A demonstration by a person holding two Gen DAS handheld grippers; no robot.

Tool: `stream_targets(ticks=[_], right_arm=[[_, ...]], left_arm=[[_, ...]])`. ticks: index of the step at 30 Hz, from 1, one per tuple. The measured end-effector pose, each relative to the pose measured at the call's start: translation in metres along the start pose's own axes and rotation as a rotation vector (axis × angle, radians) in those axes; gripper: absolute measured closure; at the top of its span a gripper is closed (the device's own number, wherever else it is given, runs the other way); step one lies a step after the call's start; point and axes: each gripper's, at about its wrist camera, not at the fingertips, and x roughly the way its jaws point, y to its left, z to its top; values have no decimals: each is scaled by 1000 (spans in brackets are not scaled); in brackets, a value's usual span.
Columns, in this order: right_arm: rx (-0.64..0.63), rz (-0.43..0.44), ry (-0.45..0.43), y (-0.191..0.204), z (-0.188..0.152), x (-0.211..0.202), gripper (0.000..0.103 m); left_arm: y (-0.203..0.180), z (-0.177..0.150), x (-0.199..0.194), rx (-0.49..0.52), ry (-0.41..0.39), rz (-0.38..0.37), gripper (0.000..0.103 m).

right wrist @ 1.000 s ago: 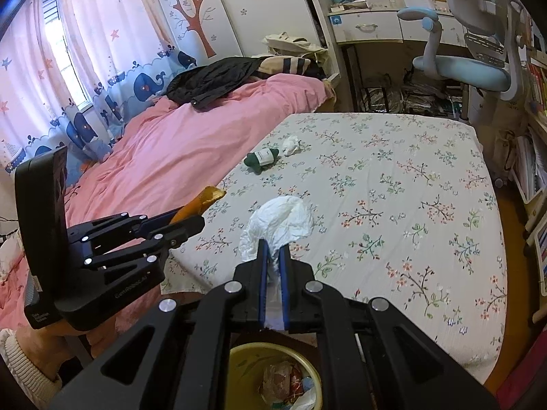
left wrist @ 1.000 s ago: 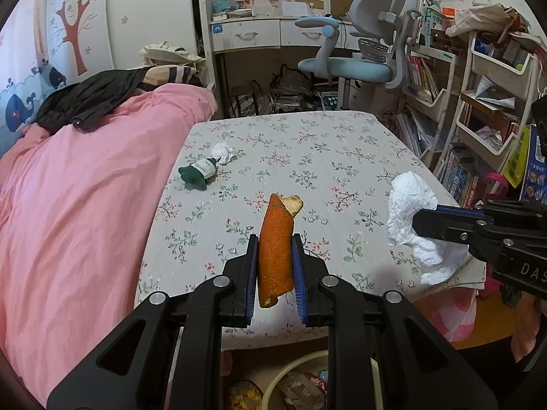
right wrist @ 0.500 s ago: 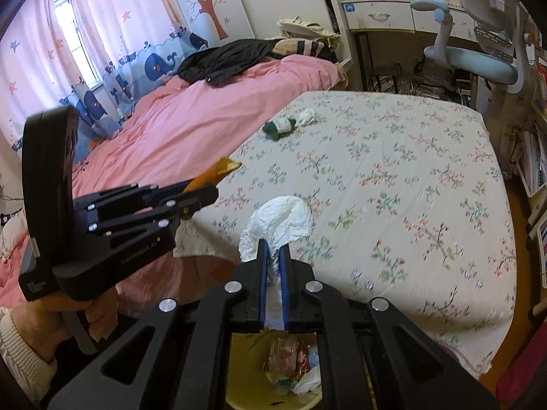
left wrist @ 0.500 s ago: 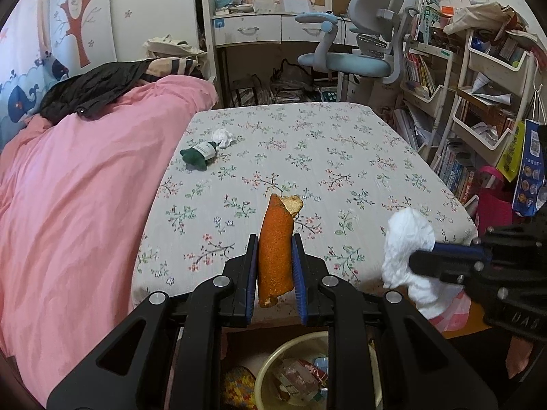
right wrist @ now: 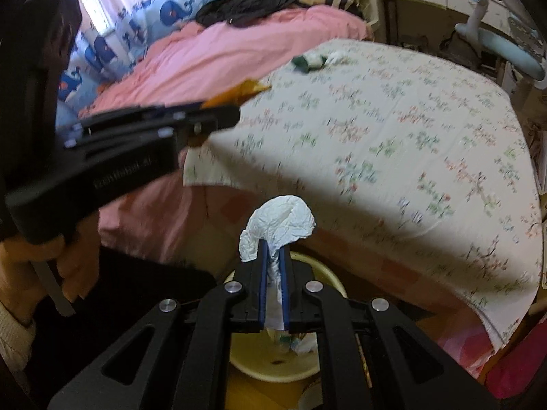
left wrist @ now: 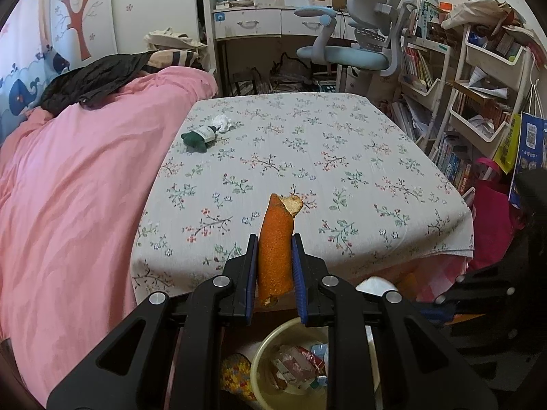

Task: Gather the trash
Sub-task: 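Carry both items to the yellow bin and open the right gripper to drop the tissue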

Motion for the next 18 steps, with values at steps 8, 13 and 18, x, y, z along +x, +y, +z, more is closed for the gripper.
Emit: stream_targets(ticks=[8, 13, 18], right_arm=[[-32, -3, 145, 7, -17, 23, 81], [3, -21, 118, -1, -19, 17, 60], [64, -67, 43, -18, -15, 4, 49]], left_arm=[[0, -10, -5, -8, 13, 2, 85], [0, -16, -6, -15, 23, 1, 85], [-5, -25, -6, -11, 45, -5, 85]])
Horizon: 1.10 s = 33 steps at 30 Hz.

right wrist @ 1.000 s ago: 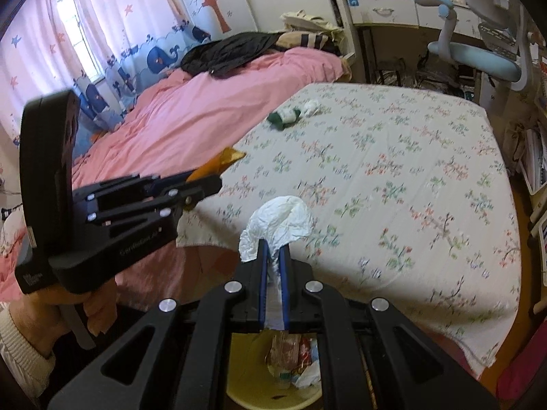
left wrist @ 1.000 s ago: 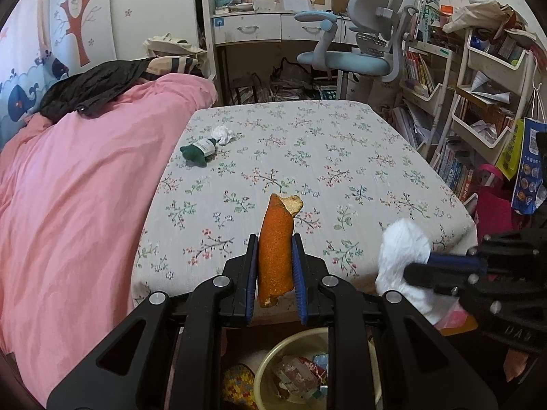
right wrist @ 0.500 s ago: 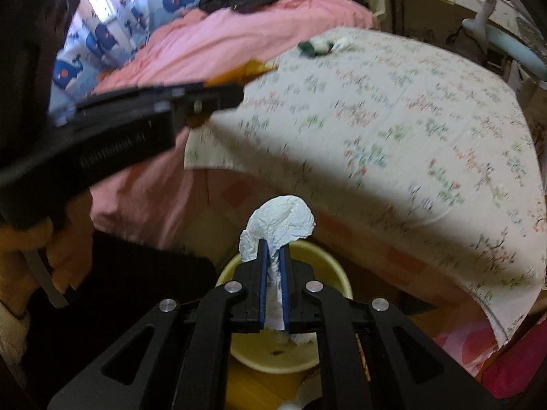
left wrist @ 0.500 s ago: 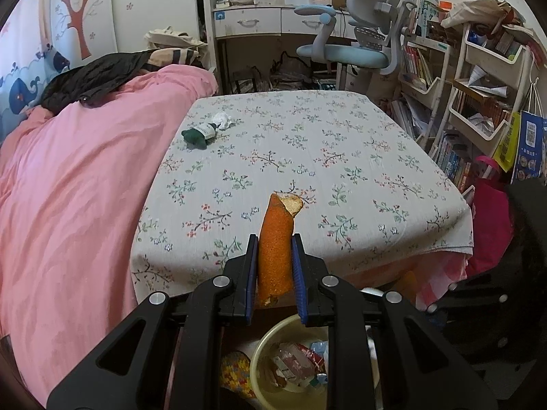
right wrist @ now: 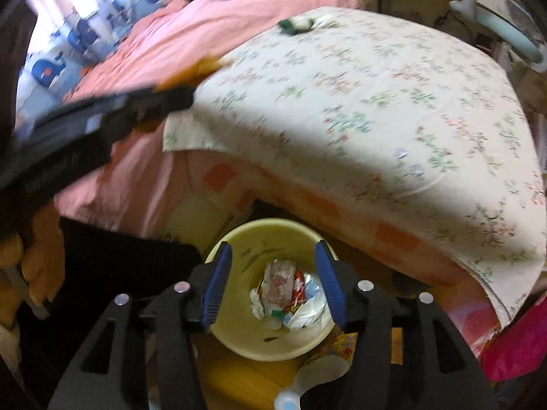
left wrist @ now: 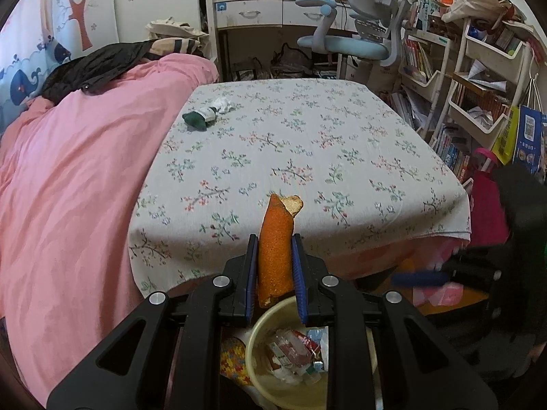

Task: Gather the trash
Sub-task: 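Carry both items to the yellow bin and open the right gripper to drop the tissue, then lower the carrot bread into the yellow bin and open the left gripper, then move both tools back over the remaining items on the table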

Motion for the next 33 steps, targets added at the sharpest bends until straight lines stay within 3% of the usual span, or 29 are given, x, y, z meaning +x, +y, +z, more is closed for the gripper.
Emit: stream_targets(ticks=[9, 14, 20, 23, 27, 33], right_arm=[[161, -32, -173, -33, 3, -35, 39], [222, -54, -228, -45, 5, -44, 37], [279, -64, -265, -51, 5, -47, 32], [287, -65, -270, -52, 6, -47, 31], [288, -68, -273, -52, 6, -49, 31], [293, -69, -284, -51, 6, -50, 30]], left_arm=[[-26, -24, 5, 65, 56, -19, 85], [-38, -35, 7, 100, 93, -30, 85], [-51, -52, 17, 151, 191, -69, 82], [-58, -58, 21, 188, 221, -57, 68], [-53, -56, 19, 163, 206, -31, 52], [-31, -40, 8, 64, 115, 46, 38]])
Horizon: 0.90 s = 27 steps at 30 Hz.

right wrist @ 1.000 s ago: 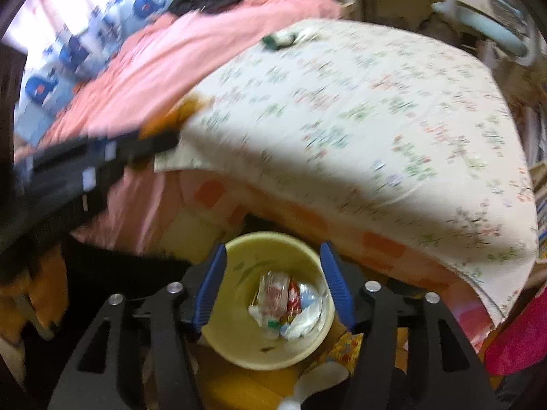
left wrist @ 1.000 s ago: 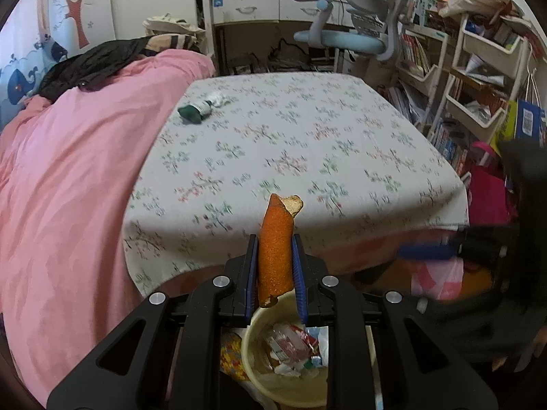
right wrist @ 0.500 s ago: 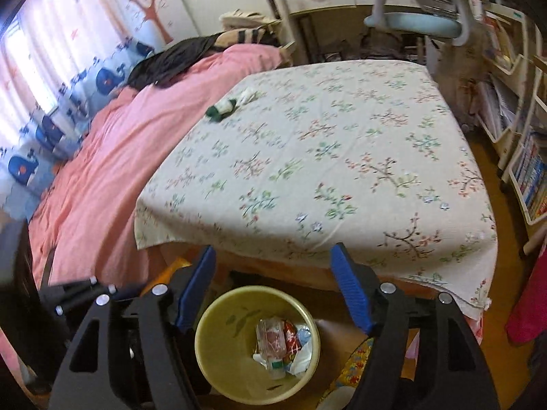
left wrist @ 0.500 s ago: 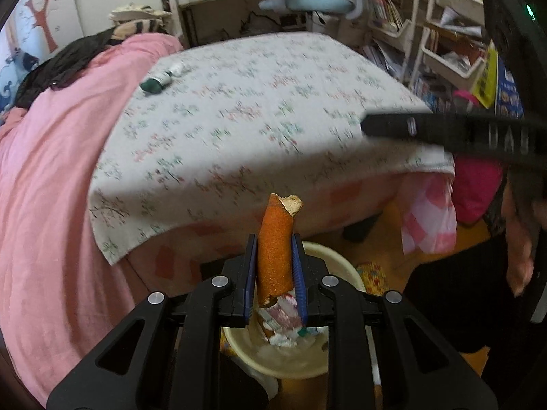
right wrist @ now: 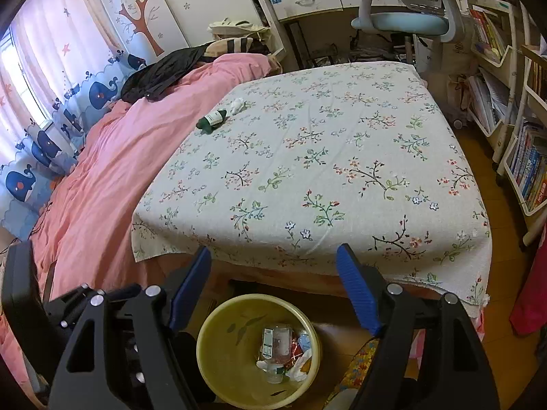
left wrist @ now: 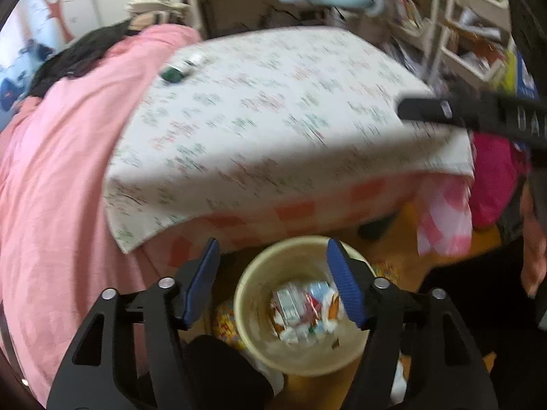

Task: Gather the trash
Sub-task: 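Move both tools back over the remaining items on the table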

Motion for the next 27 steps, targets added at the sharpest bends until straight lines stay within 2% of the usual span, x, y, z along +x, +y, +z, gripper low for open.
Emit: stream_targets(ticks=[4, 7, 12, 20, 27], right_arm=[[-21, 6, -36, 6, 8, -3, 30], [-39, 10, -52, 11, 21, 2, 28], [-55, 20, -57, 20, 42, 18, 28], [-104, 41, -115, 39, 90, 53, 28], [-133, 57, -99, 49, 133, 106, 28]], left_arm=[[21, 22, -21, -67, -126, 50, 24], [41, 44, -26, -122, -176, 77, 22], [73, 81, -9, -166, -179, 122, 22], [118, 131, 30, -266, -191, 130, 22], [149, 175, 84, -331, -167, 117, 22]])
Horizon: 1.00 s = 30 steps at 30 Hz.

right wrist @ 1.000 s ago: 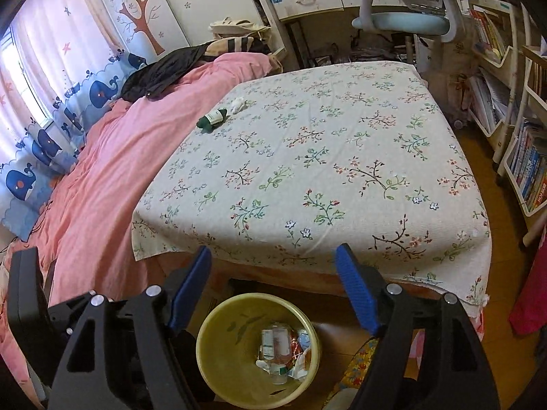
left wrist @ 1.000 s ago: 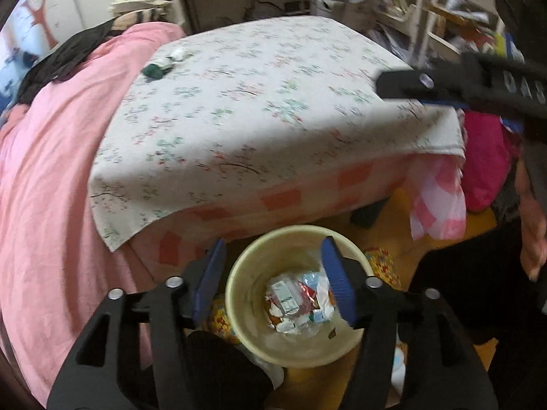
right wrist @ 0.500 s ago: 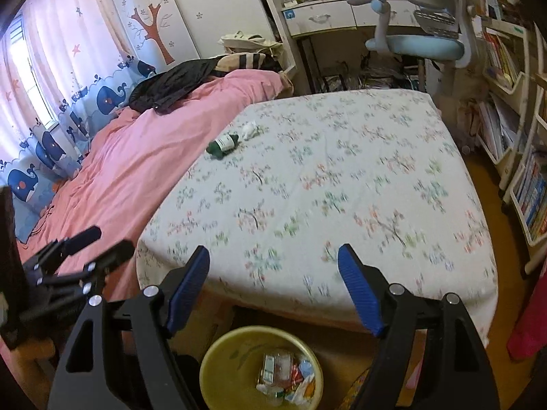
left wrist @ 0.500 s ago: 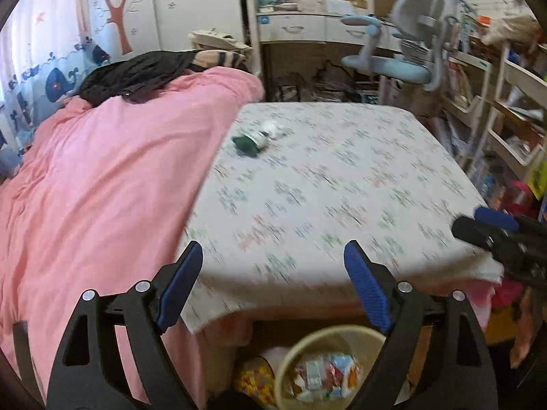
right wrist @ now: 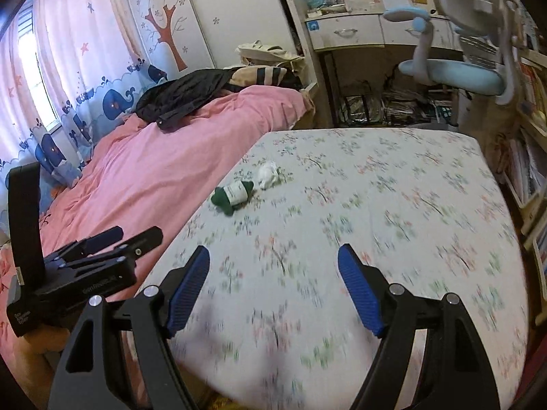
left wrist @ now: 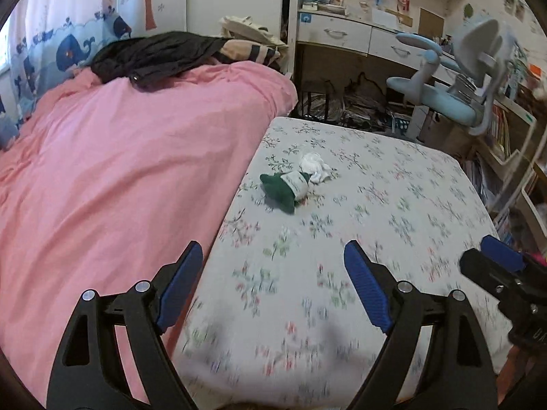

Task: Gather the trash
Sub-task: 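Move both tools back over the remaining items on the table, then grasp the green plush toy with the left gripper while the right gripper grasps the last white tissue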

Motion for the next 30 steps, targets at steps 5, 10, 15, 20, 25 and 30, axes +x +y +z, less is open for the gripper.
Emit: stream_targets(ticks=[5, 10, 15, 20, 25, 30], right_arm=[[-32, 11, 36, 5, 25, 44, 29], [7, 23, 78, -1, 54, 91, 34], [21, 37, 133, -4, 76, 133, 39], [16, 48, 223, -8, 87, 176, 45], [-35, 58, 296, -2, 89, 206, 54], [-121, 34, 310, -2, 88, 206, 72]], left_arm=[[-2, 18, 40, 8, 24, -17, 22], [8, 32, 79, -45, 64, -29, 22], [8, 40, 103, -19, 74, -25, 22], [2, 47, 121, 41, 83, -17, 22], [-6, 54, 134, 83, 81, -26, 22], [-18, 56, 152, 117, 97, -44, 23]])
